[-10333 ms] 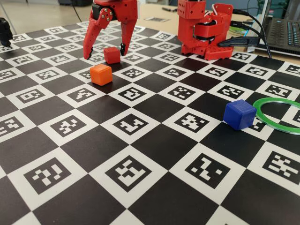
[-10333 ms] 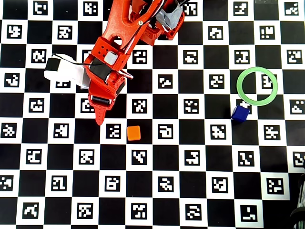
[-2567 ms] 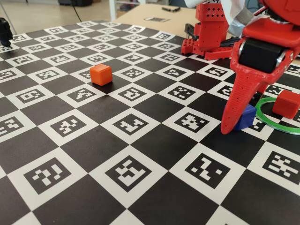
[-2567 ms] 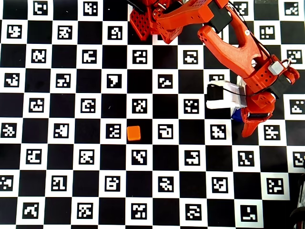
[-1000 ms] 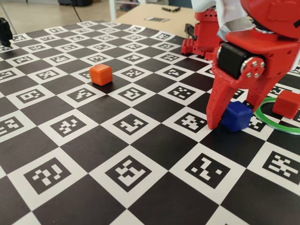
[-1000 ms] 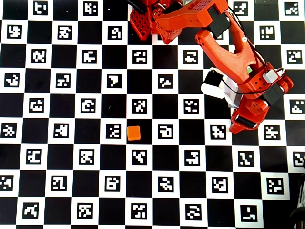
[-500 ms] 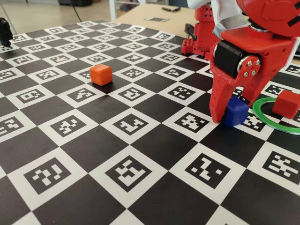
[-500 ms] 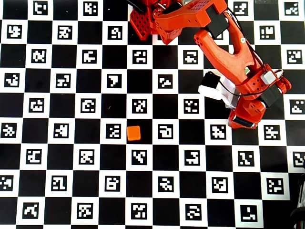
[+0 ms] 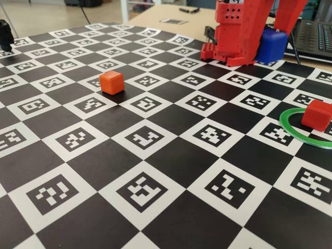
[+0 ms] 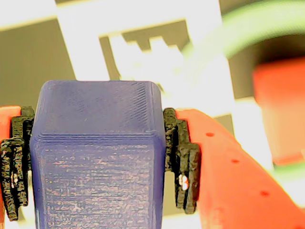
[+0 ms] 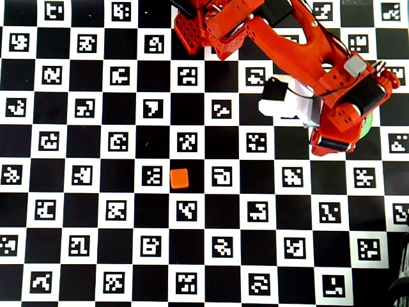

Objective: Grab the red cube then put it in the green circle then put the blue cube on top and finally the orange cube on top

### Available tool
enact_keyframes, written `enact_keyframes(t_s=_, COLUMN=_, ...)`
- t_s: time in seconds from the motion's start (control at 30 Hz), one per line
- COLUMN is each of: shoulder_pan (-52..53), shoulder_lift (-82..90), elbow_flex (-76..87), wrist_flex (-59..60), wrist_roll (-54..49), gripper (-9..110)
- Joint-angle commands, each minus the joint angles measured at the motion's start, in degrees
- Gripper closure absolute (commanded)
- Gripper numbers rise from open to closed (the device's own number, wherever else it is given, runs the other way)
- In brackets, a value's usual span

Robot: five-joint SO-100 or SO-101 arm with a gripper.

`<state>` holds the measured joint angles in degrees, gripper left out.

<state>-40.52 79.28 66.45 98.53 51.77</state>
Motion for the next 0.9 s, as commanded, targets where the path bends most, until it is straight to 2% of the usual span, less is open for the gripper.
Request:
enact_keyframes(t_s=0.0, shoulder_pan=-3.78, shoulder_lift=9.14, elbow_flex=-0.44, wrist_flex=3.16, wrist_roll=0.7, gripper=94)
enact_keyframes(t_s=0.37, shoulder_pan=-16.17, shoulder_lift=10.81, elbow_flex=1.05, wrist_flex=1.41, wrist_roll=5.54, gripper=94)
enact_keyframes(t_s=0.6, shoulder_pan=-16.88, shoulder_lift=5.19, elbow_flex=1.14, wrist_flex=-0.88, wrist_roll=6.24, gripper=94)
enact_keyframes(t_s=0.87, shoulder_pan=-16.88, shoulder_lift=3.6, elbow_flex=10.55, wrist_flex=-10.11, wrist_roll=6.94, gripper=94)
